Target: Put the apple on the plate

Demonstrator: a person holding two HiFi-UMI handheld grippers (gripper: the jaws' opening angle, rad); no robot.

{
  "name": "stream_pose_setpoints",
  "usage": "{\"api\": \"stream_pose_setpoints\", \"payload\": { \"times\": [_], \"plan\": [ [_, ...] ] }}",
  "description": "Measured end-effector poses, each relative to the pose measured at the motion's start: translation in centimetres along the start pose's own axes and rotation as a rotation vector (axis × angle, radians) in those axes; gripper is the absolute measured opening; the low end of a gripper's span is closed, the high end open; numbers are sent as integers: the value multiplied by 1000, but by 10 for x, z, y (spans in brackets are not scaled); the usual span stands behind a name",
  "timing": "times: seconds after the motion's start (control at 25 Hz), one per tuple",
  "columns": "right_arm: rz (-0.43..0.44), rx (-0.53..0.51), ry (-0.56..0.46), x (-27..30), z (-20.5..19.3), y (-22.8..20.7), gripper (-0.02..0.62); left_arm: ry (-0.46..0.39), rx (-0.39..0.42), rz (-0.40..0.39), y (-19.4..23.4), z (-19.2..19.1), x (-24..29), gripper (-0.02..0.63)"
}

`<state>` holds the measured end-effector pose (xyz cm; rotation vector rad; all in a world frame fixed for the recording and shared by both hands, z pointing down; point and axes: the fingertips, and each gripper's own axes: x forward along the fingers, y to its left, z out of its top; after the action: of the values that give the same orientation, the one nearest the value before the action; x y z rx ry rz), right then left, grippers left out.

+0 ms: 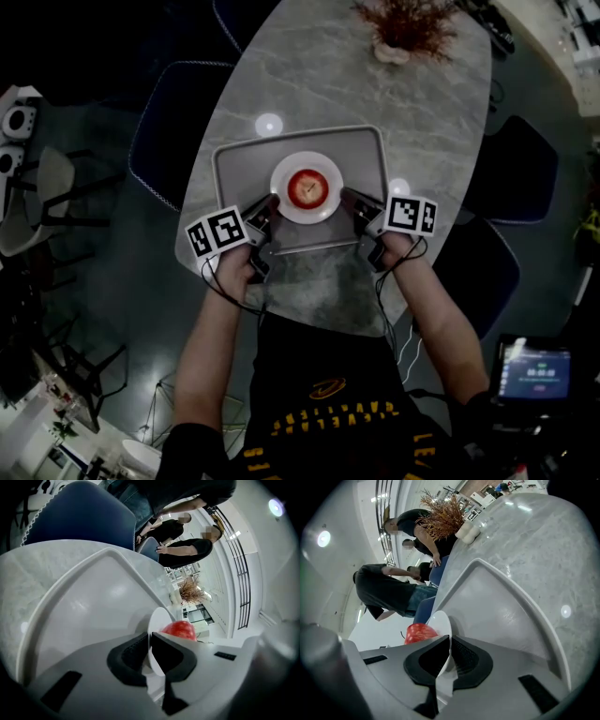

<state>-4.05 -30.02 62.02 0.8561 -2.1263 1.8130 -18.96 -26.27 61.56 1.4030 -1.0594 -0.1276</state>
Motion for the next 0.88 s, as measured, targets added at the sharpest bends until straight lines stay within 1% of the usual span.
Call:
{"api": "stream_pose_setpoints", "payload": {
  "times": [0.28,0.68,0.8,0.88],
  "plan": [
    [-60,-31,37,4,-1,-5,23,29,38,62,5,-2,3,21],
    [-117,-52,51,11,-3,-8,25,68,145,184,15,-3,6,29],
    [-137,-75,54,13,-3,-7,25,80,185,226,17,-1,6,35],
    [-155,-109,57,14,-3,-6,25,85,212,250,17,-1,6,39]
  ]
}}
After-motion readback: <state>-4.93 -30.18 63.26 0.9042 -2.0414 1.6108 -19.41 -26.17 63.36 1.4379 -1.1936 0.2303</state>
